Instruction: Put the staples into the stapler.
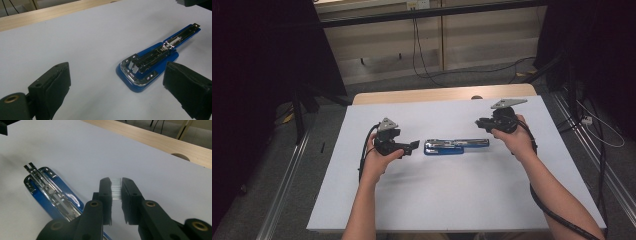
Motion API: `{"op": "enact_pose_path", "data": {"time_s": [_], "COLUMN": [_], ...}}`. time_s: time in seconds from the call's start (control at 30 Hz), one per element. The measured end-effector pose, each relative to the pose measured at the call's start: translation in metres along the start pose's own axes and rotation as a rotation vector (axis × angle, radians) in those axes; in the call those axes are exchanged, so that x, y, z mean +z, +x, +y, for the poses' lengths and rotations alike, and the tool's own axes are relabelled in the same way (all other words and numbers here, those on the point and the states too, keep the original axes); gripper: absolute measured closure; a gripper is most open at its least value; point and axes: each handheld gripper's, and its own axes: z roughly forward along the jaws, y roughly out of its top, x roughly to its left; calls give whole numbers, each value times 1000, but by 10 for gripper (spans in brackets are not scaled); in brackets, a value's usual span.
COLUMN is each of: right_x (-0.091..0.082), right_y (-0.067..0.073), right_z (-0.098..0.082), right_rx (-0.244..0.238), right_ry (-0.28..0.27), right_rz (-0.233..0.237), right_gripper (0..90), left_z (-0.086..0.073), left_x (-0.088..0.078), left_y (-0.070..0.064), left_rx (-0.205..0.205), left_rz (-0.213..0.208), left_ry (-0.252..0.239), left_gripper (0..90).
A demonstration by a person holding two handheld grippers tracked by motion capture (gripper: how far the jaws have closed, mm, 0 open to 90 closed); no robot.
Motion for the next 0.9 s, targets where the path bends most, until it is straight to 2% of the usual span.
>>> {"op": "enact_pose_path", "data": {"time_s": [0.27,0.73,0.9], "right_x": [4,17,24], "right_y": [6,19,26], "right_z": [4,11,12], "right_rx": [-22,-72,-103], "right_ry": [-18,-18,-7], "right_rz": [54,139,172], "right_gripper": [793,793,793], "left_z": [-2,-4,-5], "left_x": [-1,-3,-4], "left_y": [1,0,0], "left_rx": [-10,-17,-21], "left_rz": [-3,-11,-13], "left_ry": [0,7,2], "left_gripper": [78,66,66]}}
